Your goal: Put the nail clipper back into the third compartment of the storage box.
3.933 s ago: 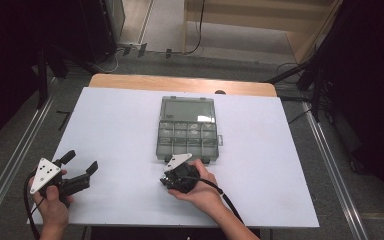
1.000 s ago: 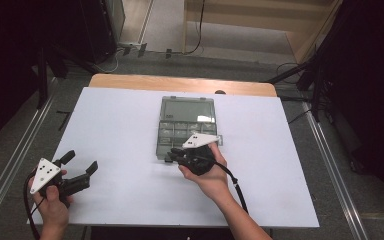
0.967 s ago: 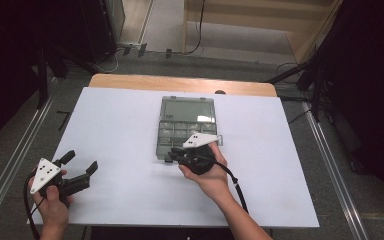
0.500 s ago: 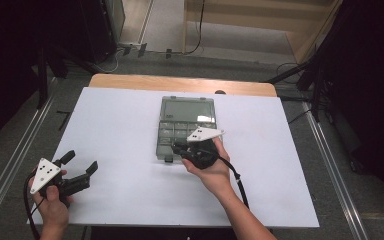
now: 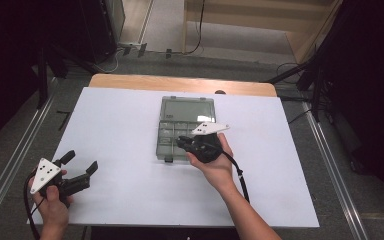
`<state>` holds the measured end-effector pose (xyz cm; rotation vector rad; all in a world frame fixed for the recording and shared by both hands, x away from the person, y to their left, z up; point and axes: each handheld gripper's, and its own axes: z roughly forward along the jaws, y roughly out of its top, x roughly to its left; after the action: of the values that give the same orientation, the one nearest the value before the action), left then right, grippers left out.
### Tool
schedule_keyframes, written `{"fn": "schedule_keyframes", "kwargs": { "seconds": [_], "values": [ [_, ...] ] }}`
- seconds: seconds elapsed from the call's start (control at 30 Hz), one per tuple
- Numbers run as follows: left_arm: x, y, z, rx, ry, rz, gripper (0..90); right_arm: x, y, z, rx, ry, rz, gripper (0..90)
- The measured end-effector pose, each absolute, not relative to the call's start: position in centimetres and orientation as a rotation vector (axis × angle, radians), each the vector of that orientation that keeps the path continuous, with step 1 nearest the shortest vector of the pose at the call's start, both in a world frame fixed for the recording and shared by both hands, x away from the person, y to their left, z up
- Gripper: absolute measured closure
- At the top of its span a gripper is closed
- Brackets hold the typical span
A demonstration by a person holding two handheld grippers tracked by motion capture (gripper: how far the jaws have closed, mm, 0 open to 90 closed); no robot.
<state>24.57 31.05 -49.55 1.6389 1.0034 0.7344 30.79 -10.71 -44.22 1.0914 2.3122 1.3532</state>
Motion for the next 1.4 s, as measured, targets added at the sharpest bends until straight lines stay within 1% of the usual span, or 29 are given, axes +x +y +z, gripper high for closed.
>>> {"fn": "schedule_keyframes", "kwargs": {
  "seconds": [1.4],
  "values": [
    [24.6,31.0,-49.6,1.639,1.003,0.735,14.1,35.2,-12.7,-44.2,1.230,2.211,1.288,81.1]
  ]
}}
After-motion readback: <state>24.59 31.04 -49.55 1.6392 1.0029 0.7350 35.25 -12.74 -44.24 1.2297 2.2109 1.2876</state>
